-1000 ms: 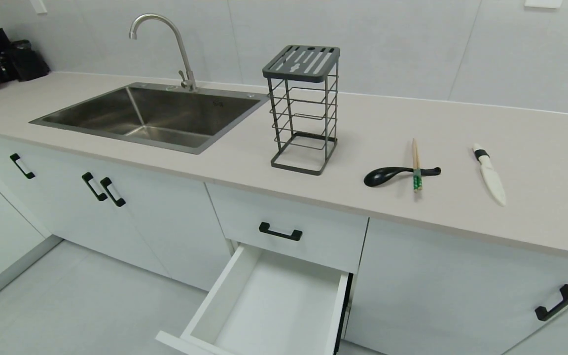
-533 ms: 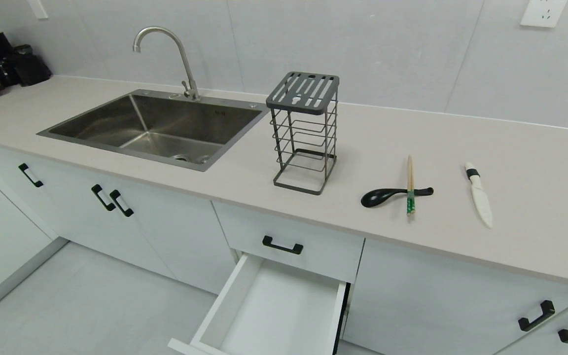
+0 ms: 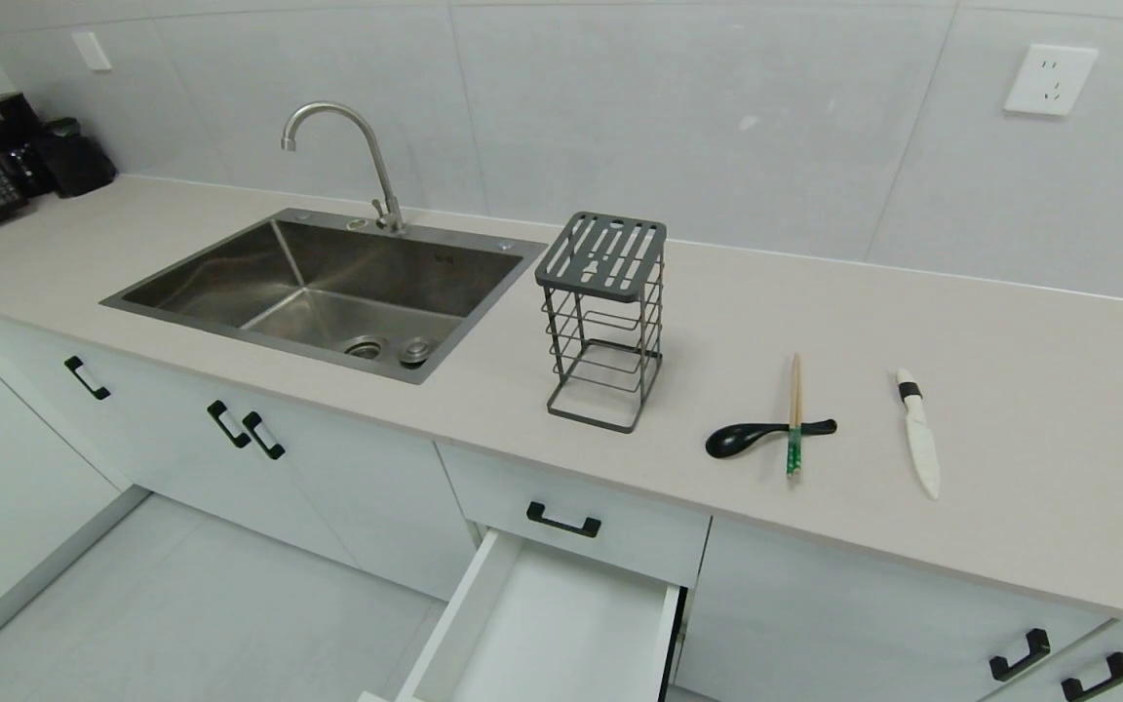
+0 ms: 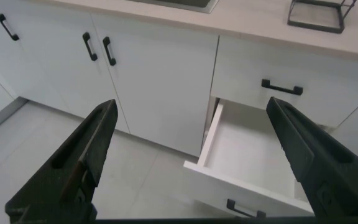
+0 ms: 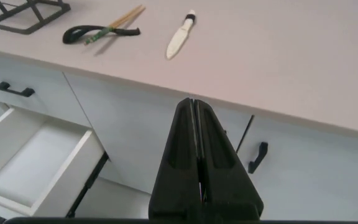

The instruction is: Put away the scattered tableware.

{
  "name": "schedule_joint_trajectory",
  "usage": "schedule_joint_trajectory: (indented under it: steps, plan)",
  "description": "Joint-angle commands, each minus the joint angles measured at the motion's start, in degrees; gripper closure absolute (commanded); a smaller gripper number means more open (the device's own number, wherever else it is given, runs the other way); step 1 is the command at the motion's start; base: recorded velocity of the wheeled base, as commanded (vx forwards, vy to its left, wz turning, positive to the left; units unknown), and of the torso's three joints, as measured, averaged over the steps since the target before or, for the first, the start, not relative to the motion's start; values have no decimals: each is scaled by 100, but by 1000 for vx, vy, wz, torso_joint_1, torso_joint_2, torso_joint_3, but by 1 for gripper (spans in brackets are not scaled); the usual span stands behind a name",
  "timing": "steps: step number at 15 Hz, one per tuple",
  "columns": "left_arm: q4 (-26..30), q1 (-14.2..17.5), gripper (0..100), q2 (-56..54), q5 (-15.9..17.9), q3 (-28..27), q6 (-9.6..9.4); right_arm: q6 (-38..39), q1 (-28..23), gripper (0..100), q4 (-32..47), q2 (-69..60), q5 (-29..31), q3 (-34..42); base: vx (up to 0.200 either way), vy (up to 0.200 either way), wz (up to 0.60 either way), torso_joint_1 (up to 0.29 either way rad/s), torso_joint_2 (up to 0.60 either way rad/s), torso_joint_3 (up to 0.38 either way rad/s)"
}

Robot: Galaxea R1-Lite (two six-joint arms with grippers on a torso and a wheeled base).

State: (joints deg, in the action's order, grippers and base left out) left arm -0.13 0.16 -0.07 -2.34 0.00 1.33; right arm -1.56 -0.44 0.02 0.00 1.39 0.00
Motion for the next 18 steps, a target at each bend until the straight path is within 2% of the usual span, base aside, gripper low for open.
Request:
schedule_joint_trajectory:
  steps: [1,3,6,9,11,12,14,15,17,18]
  plan:
    - [5,2,0,7,-3,0,17,-11,0,0,6,9,2,0,0,0,0,305,-603,-300]
    - [-4,2,0,7,-3,0,34,15,0,0,6,9,2,0,0,0,0,249,-520,-232]
    - [-4,2,0,7,-12,0,69,15,0,0,6,9,2,0,0,0,0,20,-50,-22]
    - [-4,2,0,7,-12,0,96,-266,0,0,-583,9,-113,0,0,0,0,0,0,0]
    - [-4,2,0,7,-12,0,96,-283,9,0,-662,0,-253,0,0,0,0,0,0,0]
    - [-4,2,0,7,-12,0,96,-398,9,0,-776,0,-499,0,0,0,0,0,0,0]
    - [-4,2,0,7,-12,0,96,-1329,70,0,-1031,202,-2257,-299,0,0,0,0,0,0]
    - [-4,2,0,7,-12,0,96,-1329,35,0,-793,606,-2530,-580,0,0,0,0,0,0]
    - [-4,2,0,7,-12,0,96,-1259,237,0,-240,1362,-2609,-1020,0,0,0,0,0,0]
    - [-4,2,0,7,-12,0,96,-1224,580,0,50,1916,-2732,-1274,0,0,0,0,0,0]
